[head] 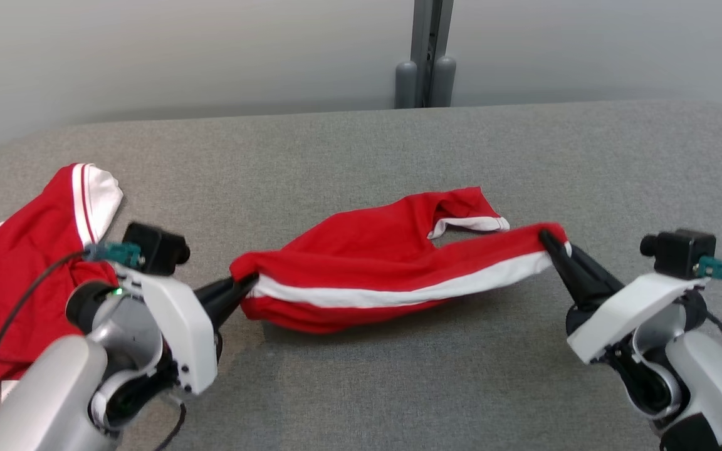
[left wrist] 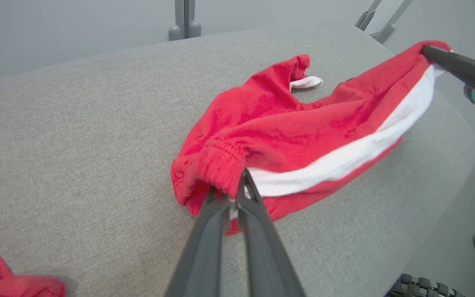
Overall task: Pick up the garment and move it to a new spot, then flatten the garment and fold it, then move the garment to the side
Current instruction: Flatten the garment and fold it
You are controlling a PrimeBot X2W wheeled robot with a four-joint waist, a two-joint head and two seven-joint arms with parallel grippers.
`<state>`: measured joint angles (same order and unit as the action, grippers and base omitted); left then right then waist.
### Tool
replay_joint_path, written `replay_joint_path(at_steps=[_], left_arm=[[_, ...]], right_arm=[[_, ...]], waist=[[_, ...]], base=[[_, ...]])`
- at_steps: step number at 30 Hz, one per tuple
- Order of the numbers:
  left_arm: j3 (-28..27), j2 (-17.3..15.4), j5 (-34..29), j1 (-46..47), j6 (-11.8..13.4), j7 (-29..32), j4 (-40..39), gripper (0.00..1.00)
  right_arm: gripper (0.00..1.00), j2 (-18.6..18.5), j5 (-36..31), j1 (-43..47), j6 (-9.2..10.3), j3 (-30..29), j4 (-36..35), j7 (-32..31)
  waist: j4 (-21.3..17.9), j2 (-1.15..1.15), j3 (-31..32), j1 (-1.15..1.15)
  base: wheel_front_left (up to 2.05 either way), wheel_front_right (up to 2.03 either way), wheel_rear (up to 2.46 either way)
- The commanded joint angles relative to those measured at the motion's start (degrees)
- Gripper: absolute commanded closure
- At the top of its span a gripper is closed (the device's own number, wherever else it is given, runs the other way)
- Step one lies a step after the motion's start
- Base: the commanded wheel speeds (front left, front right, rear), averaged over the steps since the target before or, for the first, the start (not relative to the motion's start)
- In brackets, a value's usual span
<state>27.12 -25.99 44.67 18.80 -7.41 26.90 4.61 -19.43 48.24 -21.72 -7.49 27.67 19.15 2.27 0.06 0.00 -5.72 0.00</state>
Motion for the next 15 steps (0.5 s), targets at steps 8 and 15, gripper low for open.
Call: replay_joint_path(at_steps=[8, 15], left_arm=[[3.42, -2.96, 9.03, 21.99, -0.07, 9.25, 7.92, 1.0], [4.78, -2.61, 13.15, 40.25, -0.08, 13.66, 15.87, 1.0]], right_arm=[[1.0, -1.9, 0.22, -17.08, -0.01, 1.38, 0.82, -2.25], [1.0, -1.71, 1.14, -36.37, -0.01, 4.17, 6.78, -3.52]], waist=[[-0.72, 0.0, -9.42, 0.0], [-1.34, 0.0, -18.95, 0.0]], base=[[0.0, 0.0, 0.0], [0.0, 0.0, 0.0]])
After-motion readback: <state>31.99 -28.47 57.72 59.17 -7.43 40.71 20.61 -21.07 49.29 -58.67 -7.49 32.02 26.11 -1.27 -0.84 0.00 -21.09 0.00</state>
